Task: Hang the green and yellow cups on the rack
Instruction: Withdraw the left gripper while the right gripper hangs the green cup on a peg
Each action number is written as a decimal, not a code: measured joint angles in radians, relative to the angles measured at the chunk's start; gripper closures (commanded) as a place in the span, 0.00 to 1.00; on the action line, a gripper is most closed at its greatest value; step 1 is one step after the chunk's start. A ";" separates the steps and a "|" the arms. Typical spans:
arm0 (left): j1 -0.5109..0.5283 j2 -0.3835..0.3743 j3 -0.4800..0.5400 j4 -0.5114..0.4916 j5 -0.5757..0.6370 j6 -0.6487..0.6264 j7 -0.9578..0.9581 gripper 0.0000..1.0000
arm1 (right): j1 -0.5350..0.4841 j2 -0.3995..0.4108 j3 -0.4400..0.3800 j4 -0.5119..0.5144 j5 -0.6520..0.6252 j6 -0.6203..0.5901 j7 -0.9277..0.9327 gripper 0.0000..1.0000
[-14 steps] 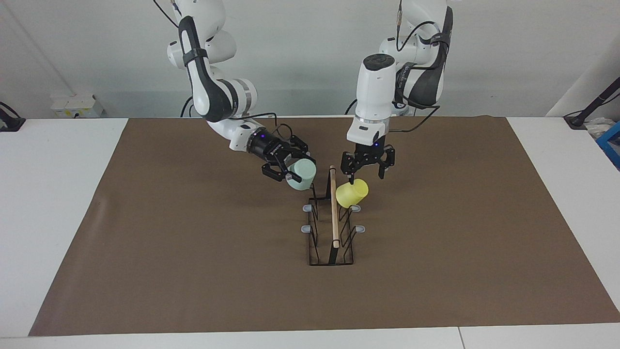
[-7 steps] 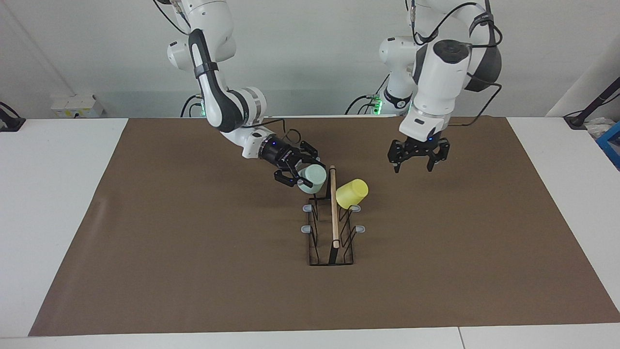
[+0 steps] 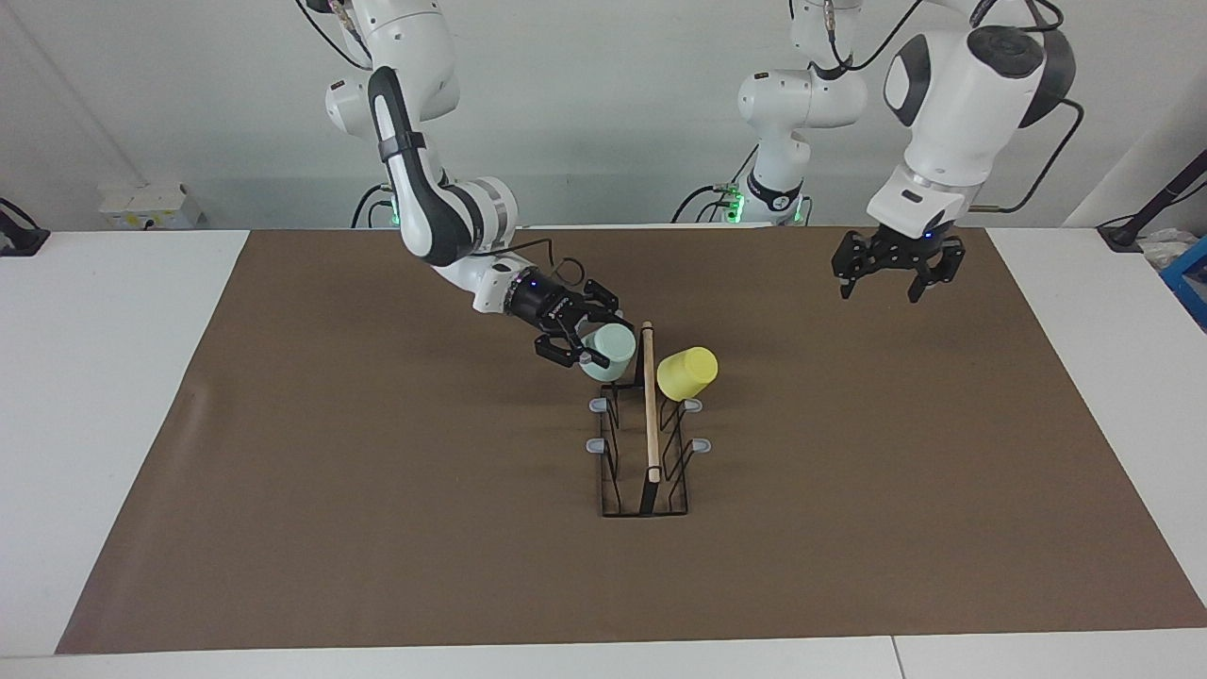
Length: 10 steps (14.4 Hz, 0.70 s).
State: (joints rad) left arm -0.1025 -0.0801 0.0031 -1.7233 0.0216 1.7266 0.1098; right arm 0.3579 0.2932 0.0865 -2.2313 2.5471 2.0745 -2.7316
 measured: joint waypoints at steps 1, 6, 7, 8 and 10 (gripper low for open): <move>0.004 0.006 0.000 0.026 0.000 -0.015 0.002 0.00 | -0.002 0.008 -0.002 -0.001 0.000 -0.003 0.000 1.00; 0.006 0.052 0.000 0.119 0.000 -0.100 0.003 0.00 | -0.002 0.008 -0.003 -0.001 0.000 0.002 0.000 0.00; 0.006 0.054 0.000 0.120 0.000 -0.106 0.003 0.00 | -0.002 0.008 -0.003 -0.001 0.000 0.007 0.000 0.00; 0.008 0.055 0.001 0.120 0.000 -0.112 0.003 0.00 | -0.002 0.008 -0.003 -0.002 0.000 0.011 0.000 0.00; 0.012 0.057 0.001 0.120 0.000 -0.116 0.003 0.00 | -0.002 0.008 -0.003 -0.002 0.000 0.028 0.000 0.00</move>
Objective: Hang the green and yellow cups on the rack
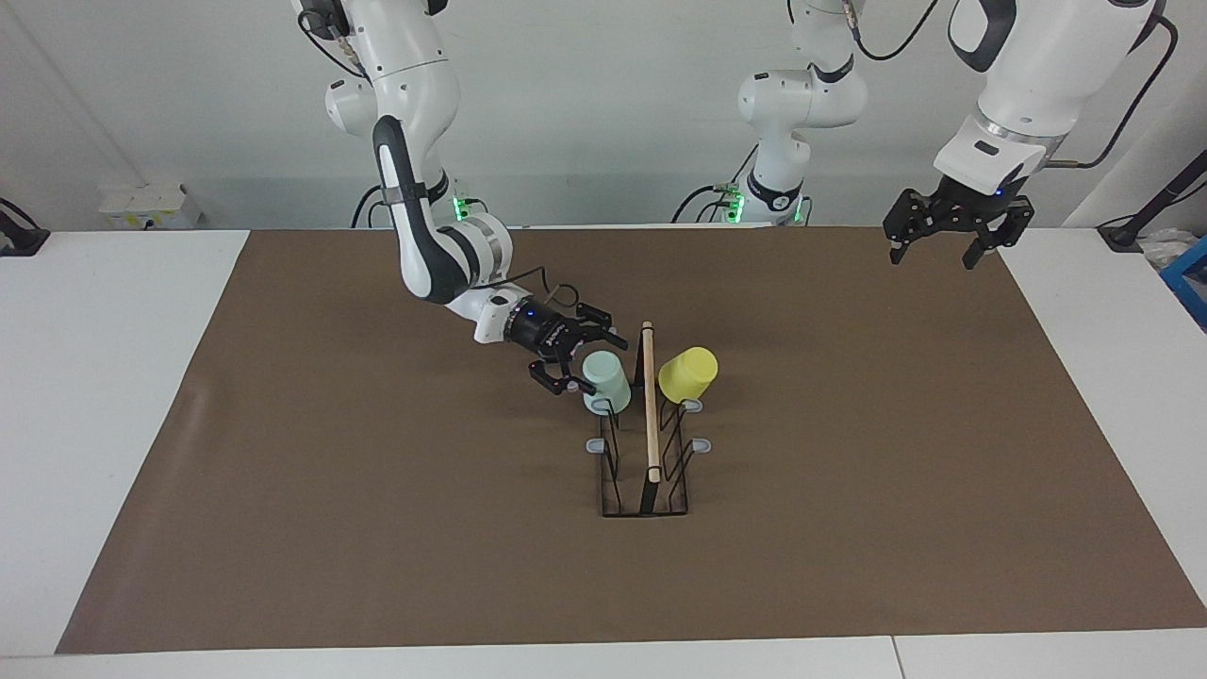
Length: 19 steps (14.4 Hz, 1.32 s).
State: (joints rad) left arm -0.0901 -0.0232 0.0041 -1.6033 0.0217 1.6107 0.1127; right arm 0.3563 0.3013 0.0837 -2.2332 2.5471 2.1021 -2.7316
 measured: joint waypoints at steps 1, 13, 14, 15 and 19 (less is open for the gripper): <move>0.003 0.000 0.000 0.000 0.000 -0.002 0.000 0.00 | 0.000 0.000 0.000 0.000 0.000 0.006 0.000 0.00; 0.007 0.000 0.000 -0.004 0.000 -0.016 0.000 0.00 | -0.043 -0.055 0.000 0.005 -0.134 0.280 0.004 0.00; 0.007 0.000 0.000 -0.004 0.000 -0.016 0.000 0.00 | -0.060 -0.080 0.000 0.005 -0.177 0.317 0.010 0.00; 0.007 0.000 0.000 -0.004 0.000 -0.016 0.000 0.00 | -0.073 -0.103 0.000 0.005 -0.217 0.343 0.012 0.00; 0.007 0.000 0.000 -0.004 0.000 -0.016 0.000 0.00 | -0.128 -0.145 -0.001 0.009 -0.443 0.378 0.014 0.00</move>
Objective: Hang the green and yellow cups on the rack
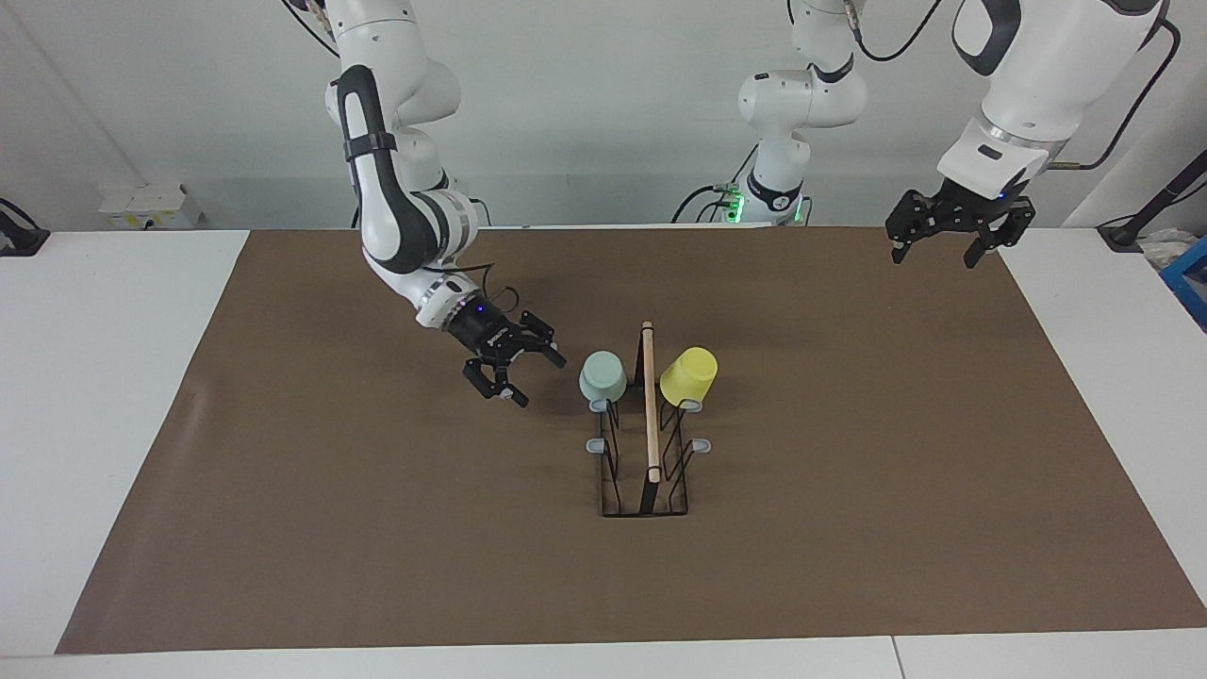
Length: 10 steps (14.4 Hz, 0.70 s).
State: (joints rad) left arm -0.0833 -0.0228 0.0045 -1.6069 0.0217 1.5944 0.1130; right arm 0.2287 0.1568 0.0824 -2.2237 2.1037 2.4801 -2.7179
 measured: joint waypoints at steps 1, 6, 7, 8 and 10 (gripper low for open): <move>0.000 0.000 0.000 0.000 0.000 0.000 0.000 0.00 | -0.029 -0.003 0.000 0.009 -0.089 0.000 0.001 0.00; 0.000 0.000 0.000 0.000 0.000 0.000 0.000 0.00 | -0.171 -0.028 -0.002 0.077 -0.536 -0.025 0.141 0.00; 0.000 0.000 0.000 0.000 0.000 0.000 0.000 0.00 | -0.191 -0.037 -0.002 0.082 -0.624 -0.046 0.208 0.00; 0.000 0.000 0.000 0.000 0.000 0.000 0.000 0.00 | -0.207 -0.048 -0.003 0.084 -0.712 -0.060 0.279 0.00; 0.000 0.000 0.000 0.000 0.000 0.000 0.000 0.00 | -0.227 -0.075 -0.003 0.085 -0.858 -0.080 0.416 0.00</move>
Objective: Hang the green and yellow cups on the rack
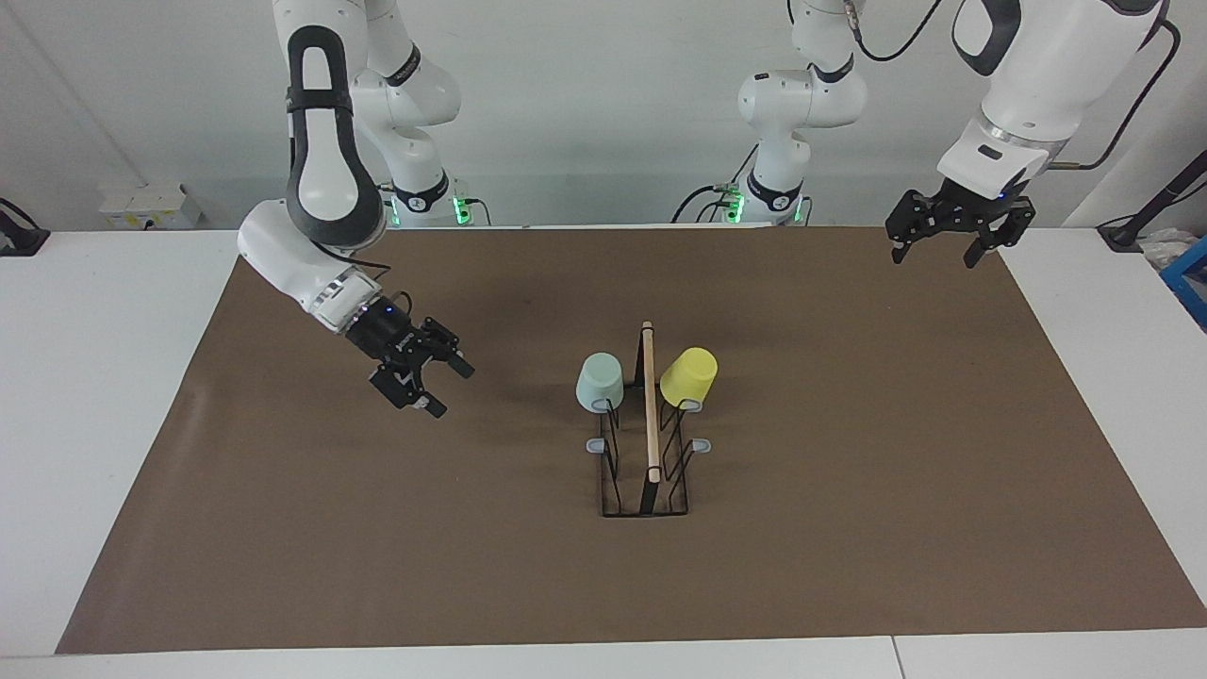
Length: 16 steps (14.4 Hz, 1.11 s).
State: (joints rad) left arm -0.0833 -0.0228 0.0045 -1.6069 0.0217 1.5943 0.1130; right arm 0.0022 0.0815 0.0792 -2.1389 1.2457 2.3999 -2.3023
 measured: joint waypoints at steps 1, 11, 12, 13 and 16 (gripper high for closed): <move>0.000 0.000 0.000 0.000 0.000 0.000 0.000 0.00 | -0.003 -0.016 0.000 0.000 -0.061 -0.014 0.072 0.00; 0.000 0.000 -0.002 0.000 0.000 -0.001 0.000 0.00 | -0.017 -0.163 -0.002 0.196 -0.910 -0.514 1.290 0.00; 0.000 0.000 -0.002 0.000 0.000 -0.001 0.000 0.00 | -0.018 -0.163 -0.002 0.209 -0.933 -0.568 1.372 0.00; 0.000 0.000 -0.002 0.000 0.000 -0.001 0.000 0.00 | -0.018 -0.163 -0.002 0.220 -0.960 -0.617 1.456 0.00; 0.000 0.000 -0.002 0.000 0.000 -0.001 0.000 0.00 | -0.019 -0.162 -0.001 0.271 -1.046 -0.727 1.679 0.00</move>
State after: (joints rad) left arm -0.0835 -0.0228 0.0028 -1.6070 0.0217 1.5936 0.1129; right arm -0.0164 -0.0802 0.0781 -1.8680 0.2000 1.6726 -0.6235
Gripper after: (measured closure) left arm 0.000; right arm 0.000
